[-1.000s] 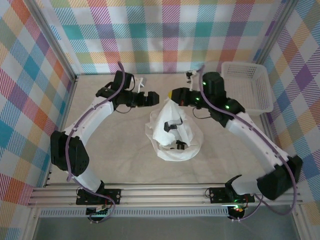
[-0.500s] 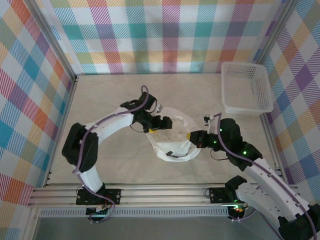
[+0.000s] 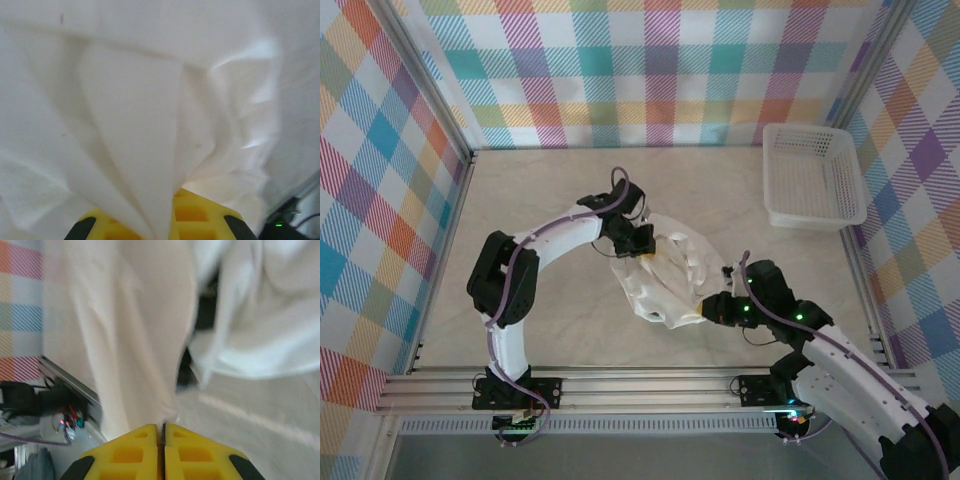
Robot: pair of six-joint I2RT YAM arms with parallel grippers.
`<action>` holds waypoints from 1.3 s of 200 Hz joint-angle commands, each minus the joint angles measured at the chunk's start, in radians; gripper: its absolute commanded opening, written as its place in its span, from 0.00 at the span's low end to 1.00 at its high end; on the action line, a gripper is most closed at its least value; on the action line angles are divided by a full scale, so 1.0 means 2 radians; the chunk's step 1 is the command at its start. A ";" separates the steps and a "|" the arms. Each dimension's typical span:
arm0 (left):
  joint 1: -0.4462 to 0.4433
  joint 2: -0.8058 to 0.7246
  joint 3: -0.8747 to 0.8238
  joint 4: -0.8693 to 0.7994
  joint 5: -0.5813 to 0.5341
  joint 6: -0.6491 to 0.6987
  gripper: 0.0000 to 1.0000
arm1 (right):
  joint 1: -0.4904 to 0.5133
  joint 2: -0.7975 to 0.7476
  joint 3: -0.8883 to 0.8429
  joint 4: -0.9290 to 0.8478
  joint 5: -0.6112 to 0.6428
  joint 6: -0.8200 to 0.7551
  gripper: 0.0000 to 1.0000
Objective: Fold the inside-out t-shirt
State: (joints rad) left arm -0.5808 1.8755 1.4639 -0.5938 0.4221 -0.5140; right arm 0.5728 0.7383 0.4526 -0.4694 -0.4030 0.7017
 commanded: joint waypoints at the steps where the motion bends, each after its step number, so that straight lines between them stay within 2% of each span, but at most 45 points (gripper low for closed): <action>1: 0.022 -0.063 0.052 0.019 0.033 -0.008 0.00 | 0.010 0.030 0.029 -0.033 -0.033 -0.018 0.18; 23: 0.020 -0.063 0.079 0.003 0.077 0.009 0.00 | 0.010 0.051 0.105 -0.047 0.022 -0.058 0.42; 39: 0.019 -0.069 0.080 -0.001 0.094 0.007 0.00 | 0.010 0.063 0.152 -0.032 0.069 -0.081 0.53; 71: 0.011 -0.089 0.076 0.005 0.088 -0.012 0.00 | 0.012 0.152 0.225 0.072 0.045 -0.122 0.63; 81: 0.009 -0.093 0.075 0.009 0.084 -0.021 0.00 | 0.013 0.190 0.240 0.102 0.043 -0.120 0.65; 94: 0.009 -0.095 0.077 0.008 0.071 -0.035 0.00 | 0.017 0.244 0.256 0.153 0.010 -0.104 0.67; 110: 0.009 -0.097 0.082 0.004 0.059 -0.047 0.00 | 0.037 0.293 0.274 0.182 0.010 -0.100 0.68; 116: 0.009 -0.099 0.082 0.005 0.053 -0.050 0.00 | 0.042 0.311 0.281 0.189 0.009 -0.099 0.66; 121: 0.009 -0.101 0.082 0.005 0.047 -0.051 0.00 | 0.045 0.324 0.287 0.190 0.006 -0.096 0.60; 123: 0.009 -0.101 0.082 0.005 0.045 -0.050 0.00 | 0.045 0.331 0.292 0.189 0.003 -0.094 0.53; 125: 0.009 -0.102 0.082 0.005 0.043 -0.050 0.00 | 0.046 0.333 0.294 0.188 0.002 -0.094 0.51; 127: 0.009 -0.102 0.082 0.004 0.038 -0.048 0.00 | 0.046 0.338 0.299 0.184 0.000 -0.092 0.43; 130: 0.010 -0.103 0.082 0.002 0.032 -0.046 0.00 | 0.046 0.341 0.303 0.180 0.001 -0.091 0.38; 133: 0.011 -0.104 0.082 -0.002 0.026 -0.044 0.00 | 0.046 0.344 0.310 0.170 0.005 -0.090 0.26; 134: 0.011 -0.105 0.083 -0.004 0.025 -0.043 0.00 | 0.046 0.344 0.310 0.170 0.005 -0.090 0.26; 143: 0.018 -0.108 0.084 -0.021 -0.003 -0.033 0.04 | 0.046 0.335 0.320 0.146 0.030 -0.090 0.04; 147: 0.022 -0.111 0.081 -0.027 -0.014 -0.029 0.08 | 0.045 0.326 0.319 0.142 0.039 -0.090 0.00; 160: 0.040 -0.121 0.060 -0.044 -0.066 -0.011 0.26 | 0.037 0.287 0.301 0.157 0.051 -0.085 0.00; 169: 0.054 -0.126 0.040 -0.055 -0.105 0.000 0.31 | 0.024 0.257 0.281 0.183 0.036 -0.068 0.00; 176: 0.066 -0.129 0.022 -0.055 -0.111 0.003 0.34 | 0.009 0.238 0.263 0.209 0.013 -0.049 0.00; 186: 0.081 -0.135 -0.004 -0.036 -0.078 0.005 0.37 | -0.007 0.228 0.252 0.229 -0.018 -0.027 0.00; 201: 0.083 -0.153 -0.040 0.023 0.003 -0.001 0.42 | -0.016 0.230 0.250 0.242 -0.054 -0.015 0.00; 224: 0.072 -0.182 -0.091 0.118 0.110 -0.023 0.57 | -0.016 0.241 0.244 0.278 -0.089 -0.005 0.00; 260: 0.064 -0.186 -0.111 0.046 0.087 0.071 0.74 | -0.020 0.254 0.259 0.280 -0.133 -0.013 0.00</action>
State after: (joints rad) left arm -0.4423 1.5299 1.2476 -0.4706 0.5434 -0.5030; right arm 0.5362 1.2385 0.9577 0.0265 -0.5575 0.6704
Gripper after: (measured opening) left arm 0.689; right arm 0.064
